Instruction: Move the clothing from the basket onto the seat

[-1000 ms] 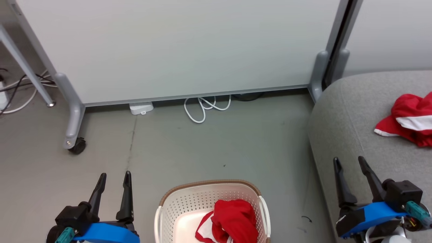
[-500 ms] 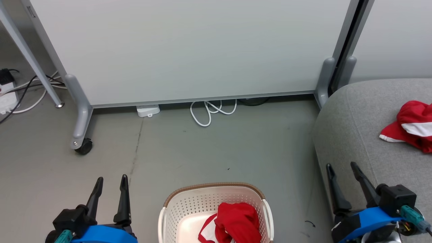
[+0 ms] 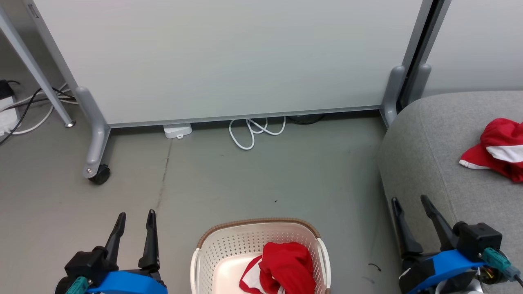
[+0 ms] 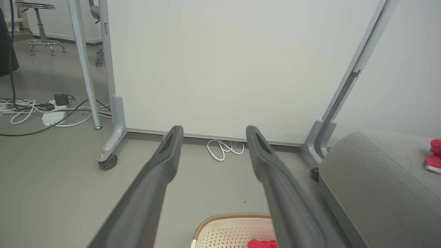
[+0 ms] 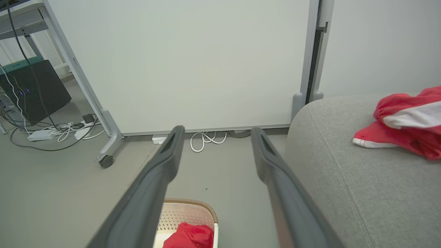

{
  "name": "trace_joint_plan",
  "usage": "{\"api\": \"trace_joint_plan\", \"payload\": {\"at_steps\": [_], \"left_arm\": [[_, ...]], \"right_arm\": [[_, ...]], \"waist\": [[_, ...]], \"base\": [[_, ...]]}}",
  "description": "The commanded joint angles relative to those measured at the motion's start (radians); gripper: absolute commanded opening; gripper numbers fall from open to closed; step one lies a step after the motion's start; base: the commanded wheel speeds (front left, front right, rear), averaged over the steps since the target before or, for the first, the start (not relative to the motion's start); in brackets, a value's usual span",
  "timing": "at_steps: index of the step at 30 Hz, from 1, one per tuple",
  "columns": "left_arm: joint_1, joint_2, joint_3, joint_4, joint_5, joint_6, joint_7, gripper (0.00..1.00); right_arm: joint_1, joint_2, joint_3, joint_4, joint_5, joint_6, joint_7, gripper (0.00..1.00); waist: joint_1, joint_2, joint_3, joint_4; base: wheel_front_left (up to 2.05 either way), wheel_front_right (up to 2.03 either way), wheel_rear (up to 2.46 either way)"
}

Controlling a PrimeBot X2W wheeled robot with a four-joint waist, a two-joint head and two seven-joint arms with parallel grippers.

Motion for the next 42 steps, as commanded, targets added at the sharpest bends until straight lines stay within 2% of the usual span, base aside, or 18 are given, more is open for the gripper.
{"api": "trace_joint_plan", "payload": {"at_steps": [1,11,23,32,42], "left_arm": [[-0.016,0.004,-0.001,-0.003,0.004,-0.001,-0.004,1.00],[-0.061,-0.017,-0.032,0.005,-0.001,-0.001,-0.004,1.00],[-0.228,-0.047,-0.188,0.174,-0.044,-0.001,-0.004,1.00],[-0.411,-0.030,-0.319,0.310,-0.055,-0.001,-0.004,1.00],[-0.569,0.012,-0.438,0.475,-0.096,-0.001,-0.004,1.00]], "right_arm": [[0.000,0.000,0.002,-0.007,0.006,0.000,-0.006,1.00],[-0.036,0.000,0.017,-0.033,-0.015,0.000,0.002,1.00],[-0.126,0.000,0.051,-0.102,-0.038,0.000,0.017,1.00],[-0.193,0.000,0.067,-0.146,-0.034,0.000,0.003,1.00],[-0.249,0.000,0.105,-0.145,-0.011,0.000,-0.051,1.00]], "waist": [[-0.0001,0.0000,0.006,-0.001],[-0.0001,0.0000,0.095,-0.026],[-0.0001,0.0000,0.319,-0.095],[-0.0001,0.0000,0.526,-0.155],[-0.0001,0.0000,0.699,-0.226]], "base": [[0.00,0.00,0.00],[0.00,0.00,0.00],[0.00,0.00,0.00],[0.00,0.00,0.00],[0.00,0.00,0.00]]}}
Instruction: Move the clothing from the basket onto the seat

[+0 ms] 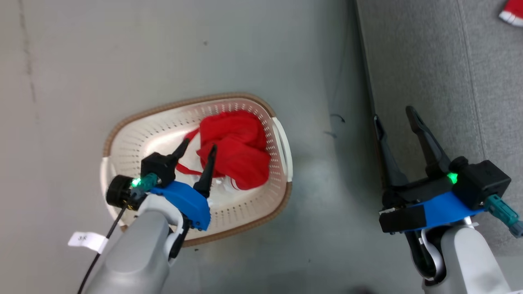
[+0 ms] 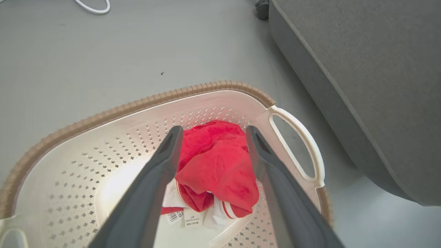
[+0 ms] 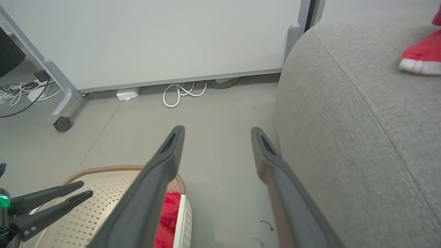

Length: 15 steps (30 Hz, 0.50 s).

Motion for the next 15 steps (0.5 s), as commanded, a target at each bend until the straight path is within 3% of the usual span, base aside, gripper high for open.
{"api": "trace_joint_plan", "payload": {"at_steps": [1,15], "left_arm": [[-0.032,0.012,-0.006,0.012,-0.007,-0.001,-0.003,1.00],[-0.199,0.099,-0.140,0.184,-0.043,-0.001,0.019,1.00]], "right_arm": [[-0.021,0.001,0.005,0.001,0.006,0.000,-0.007,1.00],[-0.090,0.001,0.083,0.029,0.068,0.000,-0.087,1.00]], "waist": [[-0.0002,0.0000,0.064,-0.045],[-0.0002,0.0000,0.219,-0.135]], "base": [[0.00,0.00,0.00],[0.00,0.00,0.00]]}}
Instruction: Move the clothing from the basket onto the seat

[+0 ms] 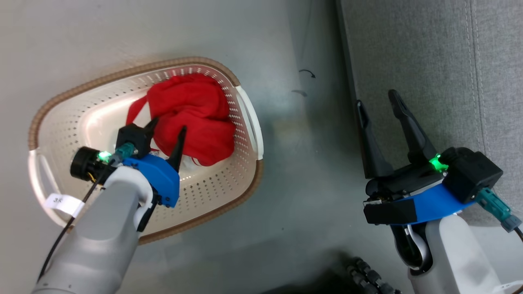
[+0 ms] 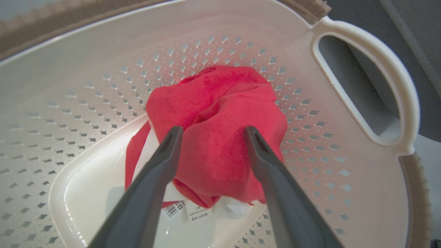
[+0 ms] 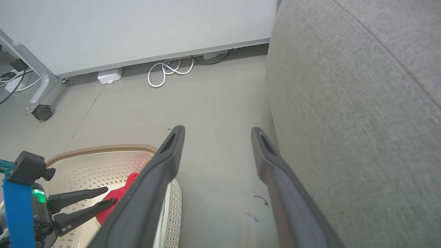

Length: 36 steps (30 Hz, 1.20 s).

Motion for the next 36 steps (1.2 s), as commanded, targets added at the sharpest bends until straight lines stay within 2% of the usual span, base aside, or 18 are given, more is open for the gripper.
{"api": "trace_joint_plan", "payload": {"at_steps": [1,15,19,21,26,28,31,36], "left_arm": [[-0.027,0.014,-0.009,0.006,-0.005,-0.001,0.005,1.00],[-0.109,0.054,-0.127,0.058,-0.114,-0.001,0.125,1.00],[-0.136,0.052,-0.146,0.103,-0.094,0.016,0.149,1.00],[-0.164,0.048,-0.163,0.114,-0.065,0.049,0.107,1.00],[-0.191,0.041,-0.190,0.131,-0.025,0.087,0.046,1.00],[-0.196,0.037,-0.198,0.141,-0.020,0.087,0.037,1.00],[-0.209,0.038,-0.212,0.161,-0.001,0.116,0.024,1.00],[-0.216,0.028,-0.233,0.191,0.013,0.122,0.019,1.00]], "right_arm": [[-0.022,0.001,0.005,0.000,0.007,0.000,-0.011,1.00],[-0.061,0.001,0.051,0.038,0.065,0.000,-0.042,1.00],[-0.063,0.001,0.056,0.047,0.076,0.000,-0.042,1.00],[-0.066,0.001,0.059,0.047,0.085,0.000,-0.043,1.00],[-0.071,0.001,0.055,0.044,0.088,0.000,-0.044,1.00],[-0.071,0.001,0.055,0.044,0.087,0.000,-0.044,1.00],[-0.071,0.001,0.057,0.046,0.086,0.000,-0.043,1.00],[-0.071,0.001,0.058,0.046,0.085,0.000,-0.043,1.00]], "waist": [[-0.0002,0.0000,0.027,-0.021],[-0.0002,0.0000,0.103,-0.069],[-0.0002,0.0000,0.112,-0.078],[-0.0002,0.0000,0.115,-0.080],[-0.0002,0.0000,0.110,-0.077],[-0.0002,0.0000,0.107,-0.076],[-0.0002,0.0000,0.105,-0.074],[-0.0002,0.0000,0.106,-0.075]], "base": [[0.00,0.00,0.00],[0.00,0.00,0.00],[0.00,0.00,0.00],[0.00,0.00,0.00],[0.00,0.00,0.00],[0.00,0.00,0.00],[0.00,0.00,0.00],[0.00,0.00,0.00]]}}
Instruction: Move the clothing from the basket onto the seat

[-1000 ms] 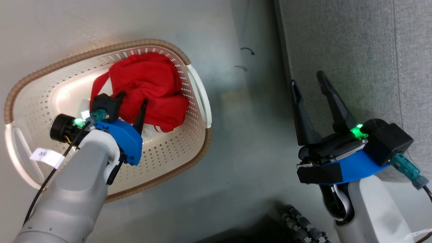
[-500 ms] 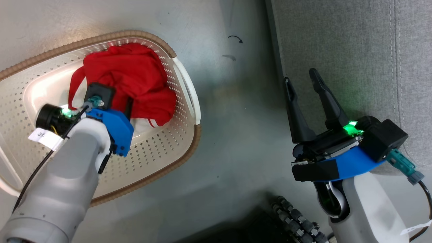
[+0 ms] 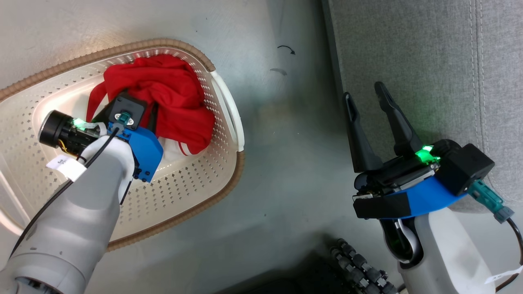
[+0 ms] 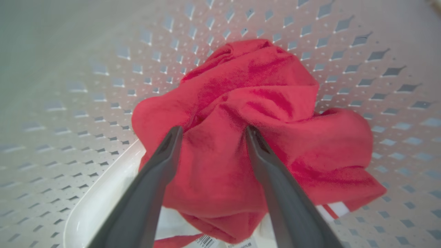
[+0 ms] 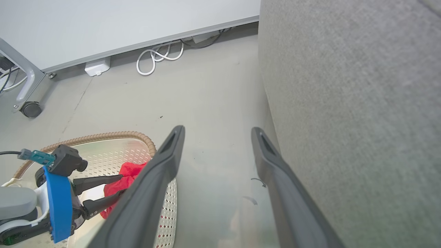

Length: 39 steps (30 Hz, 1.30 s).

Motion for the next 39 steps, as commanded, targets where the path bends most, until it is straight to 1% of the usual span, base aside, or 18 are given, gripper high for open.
{"api": "trace_joint_plan", "payload": {"at_steps": [1,2,7,10,12,19,23,28,32,39], "left_arm": [[-0.018,0.002,-0.011,0.013,0.010,0.010,0.003,1.00],[-0.018,0.002,-0.011,0.013,0.010,0.010,0.003,1.00],[-0.029,-0.009,-0.031,0.049,0.018,0.014,0.071,1.00],[-0.028,-0.017,-0.041,0.060,0.017,0.003,0.111,1.00],[-0.032,-0.018,-0.050,0.062,0.023,0.006,0.116,0.00],[-0.046,-0.031,-0.060,0.065,0.017,0.010,0.131,0.00],[-0.048,-0.028,-0.051,0.067,0.002,0.000,0.120,0.00],[-0.027,-0.048,-0.034,0.063,-0.028,-0.015,0.098,0.00],[-0.001,-0.063,-0.018,0.054,-0.055,-0.030,0.057,0.00],[0.065,-0.085,0.007,0.015,-0.101,-0.076,-0.024,0.00]], "right_arm": [[-0.016,0.000,0.003,-0.002,0.007,0.000,-0.004,1.00],[-0.016,0.000,0.003,-0.002,0.007,0.000,-0.004,1.00],[-0.010,0.000,0.008,-0.003,0.012,0.000,-0.004,1.00],[-0.009,0.000,0.009,0.000,0.012,0.000,-0.004,1.00],[-0.008,0.001,0.009,0.001,0.014,0.000,-0.004,1.00],[-0.002,0.000,-0.001,0.005,0.006,0.000,-0.004,1.00],[-0.004,0.000,-0.002,0.007,0.002,0.000,-0.004,1.00],[-0.008,0.000,-0.004,0.016,-0.003,0.000,-0.004,1.00],[-0.014,0.000,-0.007,0.024,-0.010,0.000,-0.004,1.00],[-0.008,0.000,-0.024,0.046,-0.041,0.000,-0.004,1.00]], "waist": [[-0.0001,0.0000,0.002,-0.002],[-0.0001,0.0000,0.002,-0.002],[-0.0001,0.0000,0.008,-0.010],[-0.0001,0.0000,0.009,-0.014],[-0.0001,0.0000,0.009,-0.016],[-0.0001,0.0000,0.004,-0.011],[-0.0001,0.0000,-0.001,-0.005],[-0.0001,0.0000,-0.028,0.015],[-0.0001,0.0000,-0.074,0.036],[-0.0001,0.0000,-0.194,0.089]], "base": [[0.00,0.00,0.00],[0.00,0.00,0.00],[0.00,0.00,0.00],[0.00,0.00,0.00],[0.00,0.00,0.00],[0.00,0.00,0.00],[0.00,0.00,0.00],[0.00,0.00,0.00],[0.00,0.00,0.00],[0.00,0.00,0.00]]}}
